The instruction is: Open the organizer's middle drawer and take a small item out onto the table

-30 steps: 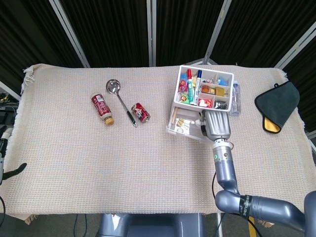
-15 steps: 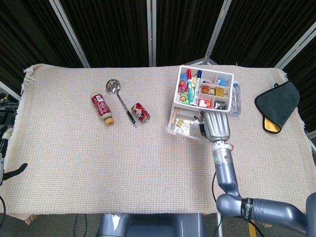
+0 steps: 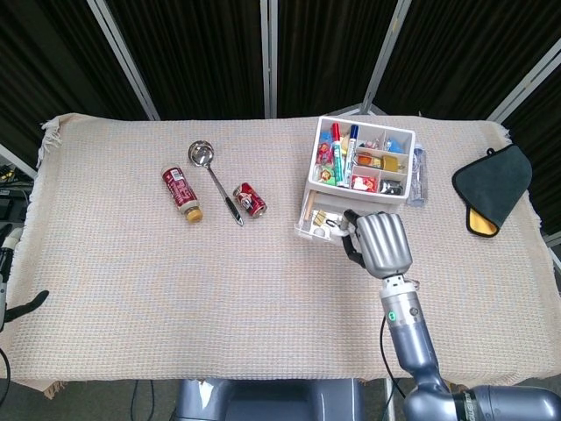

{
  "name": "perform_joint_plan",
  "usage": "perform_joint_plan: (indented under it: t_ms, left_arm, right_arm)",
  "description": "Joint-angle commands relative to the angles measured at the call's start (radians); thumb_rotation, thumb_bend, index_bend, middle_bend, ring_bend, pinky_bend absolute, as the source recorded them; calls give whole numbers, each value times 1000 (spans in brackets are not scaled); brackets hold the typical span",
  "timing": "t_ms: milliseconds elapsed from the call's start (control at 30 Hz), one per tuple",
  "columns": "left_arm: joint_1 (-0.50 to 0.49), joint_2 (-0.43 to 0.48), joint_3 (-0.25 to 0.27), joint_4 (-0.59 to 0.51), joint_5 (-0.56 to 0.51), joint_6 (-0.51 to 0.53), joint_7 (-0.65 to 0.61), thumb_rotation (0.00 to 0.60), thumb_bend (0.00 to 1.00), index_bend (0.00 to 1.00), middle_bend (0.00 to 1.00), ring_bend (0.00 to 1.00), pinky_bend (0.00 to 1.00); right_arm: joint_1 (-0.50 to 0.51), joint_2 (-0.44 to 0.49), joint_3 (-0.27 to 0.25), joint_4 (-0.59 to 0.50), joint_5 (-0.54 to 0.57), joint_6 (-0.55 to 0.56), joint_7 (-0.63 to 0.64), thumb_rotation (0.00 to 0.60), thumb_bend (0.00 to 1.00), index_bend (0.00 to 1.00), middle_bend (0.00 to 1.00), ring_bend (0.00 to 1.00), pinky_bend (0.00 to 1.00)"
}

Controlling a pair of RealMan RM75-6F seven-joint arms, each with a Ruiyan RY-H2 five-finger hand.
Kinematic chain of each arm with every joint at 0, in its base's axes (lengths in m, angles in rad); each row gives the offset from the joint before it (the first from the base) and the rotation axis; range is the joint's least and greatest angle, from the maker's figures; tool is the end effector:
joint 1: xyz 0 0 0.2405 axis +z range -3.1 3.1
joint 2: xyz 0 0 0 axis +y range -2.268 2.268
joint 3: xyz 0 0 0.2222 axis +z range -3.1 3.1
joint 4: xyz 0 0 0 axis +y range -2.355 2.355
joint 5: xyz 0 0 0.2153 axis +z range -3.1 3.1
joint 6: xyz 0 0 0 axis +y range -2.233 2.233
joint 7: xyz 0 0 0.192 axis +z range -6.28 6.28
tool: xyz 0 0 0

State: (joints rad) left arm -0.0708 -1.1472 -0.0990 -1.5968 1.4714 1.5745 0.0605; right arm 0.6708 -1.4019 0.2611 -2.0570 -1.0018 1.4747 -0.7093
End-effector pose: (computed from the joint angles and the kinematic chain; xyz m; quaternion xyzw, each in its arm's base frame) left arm -0.2793 0.2317 0.1595 -0.5618 -0.3445 -0.4064 0.6329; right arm -0.0469 -0.3198 0.0732 0.6230 -0.3589 0.4667 0.5150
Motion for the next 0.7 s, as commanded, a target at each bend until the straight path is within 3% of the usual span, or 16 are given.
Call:
perform_joint_plan:
  t_ms: [33,167,300,533,700]
  left_arm:
    - [2,0,4,-3,5,3,2,600,28,0,0,0,0]
    - [8,3,6,-6,16,15,-5,600,28,0,0,0,0]
    - [9,6,6,-6,18,17,-14,600,28,0,0,0,0]
    - [7,6,4,-3,13,11,-17,600,28,0,0,0,0]
    - [4,3,3,1,6,2,-12,600,28,0,0,0,0]
  right_arm:
    - [-56,25,-89,-90,-116,45,5,600,450,612,1000,1000,666]
    - [-101,12,-184,-123,-209,52,0,600,446,604,1000,1000,666]
    - [-133,-19,-236,-102,-254,49,-4,600,436,591,1000,1000,666]
    - [-152,-59,-245,-20,-228,7,23,600,385,543,1000,1000,666]
    - [-164,-68,-235,58,-193,-26,49,600,321,370,925,951,657]
